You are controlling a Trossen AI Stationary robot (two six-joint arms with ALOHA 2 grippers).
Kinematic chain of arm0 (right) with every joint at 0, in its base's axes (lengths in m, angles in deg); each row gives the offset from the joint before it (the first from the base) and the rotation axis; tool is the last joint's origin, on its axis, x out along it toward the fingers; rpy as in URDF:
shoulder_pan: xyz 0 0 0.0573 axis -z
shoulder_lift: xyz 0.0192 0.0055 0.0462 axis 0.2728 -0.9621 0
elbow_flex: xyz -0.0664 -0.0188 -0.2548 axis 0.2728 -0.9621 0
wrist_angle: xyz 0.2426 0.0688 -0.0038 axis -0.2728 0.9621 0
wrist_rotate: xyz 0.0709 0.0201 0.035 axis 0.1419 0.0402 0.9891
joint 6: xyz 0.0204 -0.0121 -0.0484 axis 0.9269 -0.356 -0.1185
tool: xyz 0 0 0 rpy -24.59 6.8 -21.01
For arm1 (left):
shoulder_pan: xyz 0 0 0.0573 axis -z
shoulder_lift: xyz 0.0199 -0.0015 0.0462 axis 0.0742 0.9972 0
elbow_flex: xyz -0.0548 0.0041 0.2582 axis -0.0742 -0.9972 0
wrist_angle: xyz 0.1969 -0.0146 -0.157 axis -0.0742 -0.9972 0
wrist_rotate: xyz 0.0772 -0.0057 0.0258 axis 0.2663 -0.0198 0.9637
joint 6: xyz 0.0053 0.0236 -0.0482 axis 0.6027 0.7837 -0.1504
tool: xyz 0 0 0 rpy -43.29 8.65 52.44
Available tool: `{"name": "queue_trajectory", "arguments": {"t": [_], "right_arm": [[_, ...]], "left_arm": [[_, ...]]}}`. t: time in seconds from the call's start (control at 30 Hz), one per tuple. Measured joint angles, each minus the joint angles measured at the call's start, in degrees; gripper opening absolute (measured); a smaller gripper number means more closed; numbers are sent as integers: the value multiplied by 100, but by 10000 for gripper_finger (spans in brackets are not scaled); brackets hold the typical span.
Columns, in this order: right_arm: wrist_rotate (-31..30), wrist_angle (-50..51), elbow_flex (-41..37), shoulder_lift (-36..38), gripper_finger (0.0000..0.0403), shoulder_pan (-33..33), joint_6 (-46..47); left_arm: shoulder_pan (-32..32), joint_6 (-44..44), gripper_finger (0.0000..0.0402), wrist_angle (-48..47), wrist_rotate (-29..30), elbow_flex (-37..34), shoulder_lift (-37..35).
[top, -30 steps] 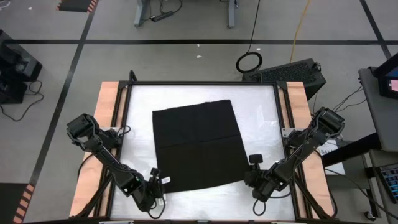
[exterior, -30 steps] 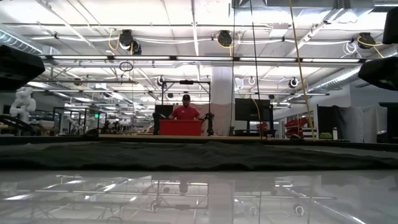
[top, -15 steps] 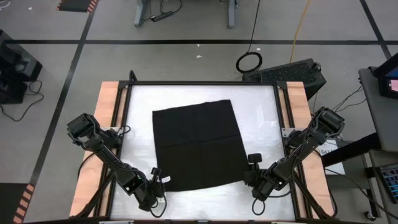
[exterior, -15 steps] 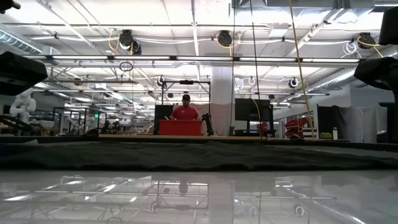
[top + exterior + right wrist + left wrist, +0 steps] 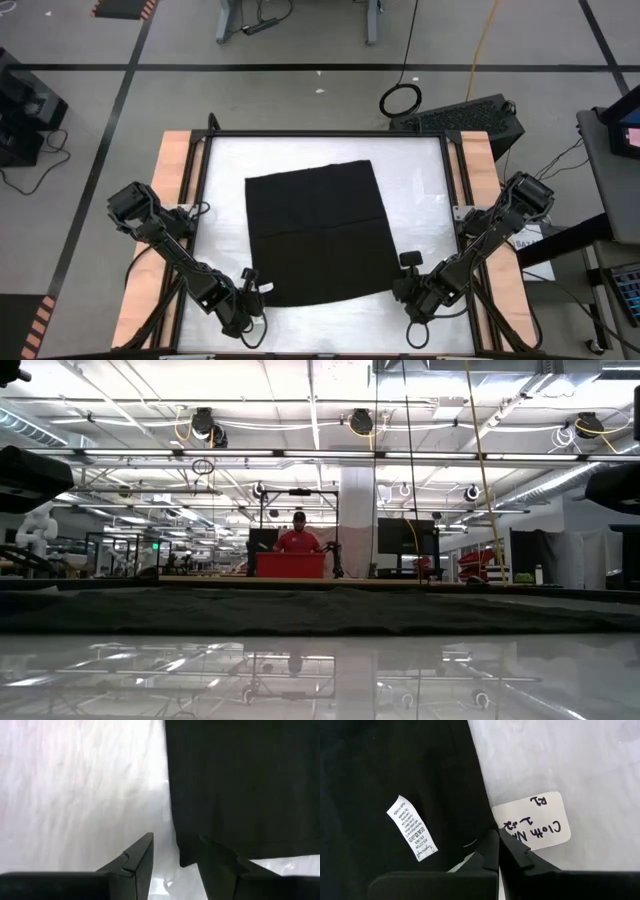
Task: Roll towel
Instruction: Roll the black towel
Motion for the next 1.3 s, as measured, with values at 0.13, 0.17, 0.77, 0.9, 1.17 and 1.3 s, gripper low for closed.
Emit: {"name": "queue_trajectory", "arguments": {"t": [0.13, 0.17, 0.77, 0.9, 1.17, 1.3], "right_arm": [[2, 11, 0, 0, 136, 0, 16], [0, 43, 0, 0, 136, 0, 16], [-54, -352, -367, 22, 21, 17, 133], [-46, -460, -378, 20, 4, 22, 145], [-2, -521, 45, -11, 1, 28, 161], [-2, -431, 407, -11, 1, -3, 40]], "left_arm": [[4, -8, 1, -11, -6, 0, 0], [4, -9, 1, -11, -4, 0, 0], [7, -9, 0, -11, -9, 0, 2], [15, -7, 0, -13, -9, -2, 2], [22, 42, 0, -674, -27, 422, 17], [102, 46, 0, -1375, 153, 839, 17]]}}
